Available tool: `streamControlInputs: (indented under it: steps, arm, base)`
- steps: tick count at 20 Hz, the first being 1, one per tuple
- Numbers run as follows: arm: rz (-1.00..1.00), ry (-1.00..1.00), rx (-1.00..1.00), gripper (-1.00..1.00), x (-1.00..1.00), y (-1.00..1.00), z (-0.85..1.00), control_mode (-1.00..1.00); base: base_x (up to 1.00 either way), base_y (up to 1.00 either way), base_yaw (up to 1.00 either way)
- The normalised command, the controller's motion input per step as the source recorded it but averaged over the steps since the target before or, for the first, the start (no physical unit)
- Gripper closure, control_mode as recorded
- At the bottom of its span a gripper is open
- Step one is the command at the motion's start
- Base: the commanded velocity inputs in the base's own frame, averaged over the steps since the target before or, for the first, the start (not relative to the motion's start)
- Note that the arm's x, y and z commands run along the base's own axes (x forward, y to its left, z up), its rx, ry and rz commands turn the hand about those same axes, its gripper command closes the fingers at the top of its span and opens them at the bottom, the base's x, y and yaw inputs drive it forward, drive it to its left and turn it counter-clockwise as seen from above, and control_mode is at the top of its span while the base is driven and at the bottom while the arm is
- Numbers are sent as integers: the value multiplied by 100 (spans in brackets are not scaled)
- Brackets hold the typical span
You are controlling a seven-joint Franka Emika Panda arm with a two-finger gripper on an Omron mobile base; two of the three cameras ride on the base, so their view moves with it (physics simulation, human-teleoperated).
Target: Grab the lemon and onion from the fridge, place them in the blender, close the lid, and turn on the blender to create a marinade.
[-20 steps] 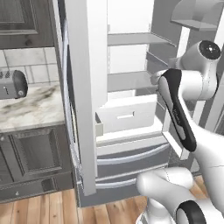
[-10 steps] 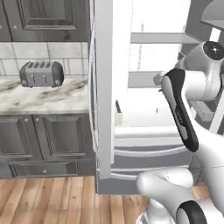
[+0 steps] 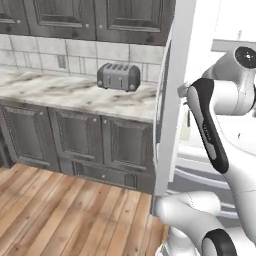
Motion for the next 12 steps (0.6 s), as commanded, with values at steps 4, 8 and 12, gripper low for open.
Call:
streamControlInputs:
  steps: [4, 8, 12]
  arm:
    - [0, 0, 0, 100, 0, 0, 0, 100]
    - [0, 0, 0, 100, 0, 0, 0, 100]
    - [0, 0, 0, 100, 0, 0, 0, 100]
  base:
    - [1, 35, 57]
    - [15, 38, 55]
    - [40, 38, 55]
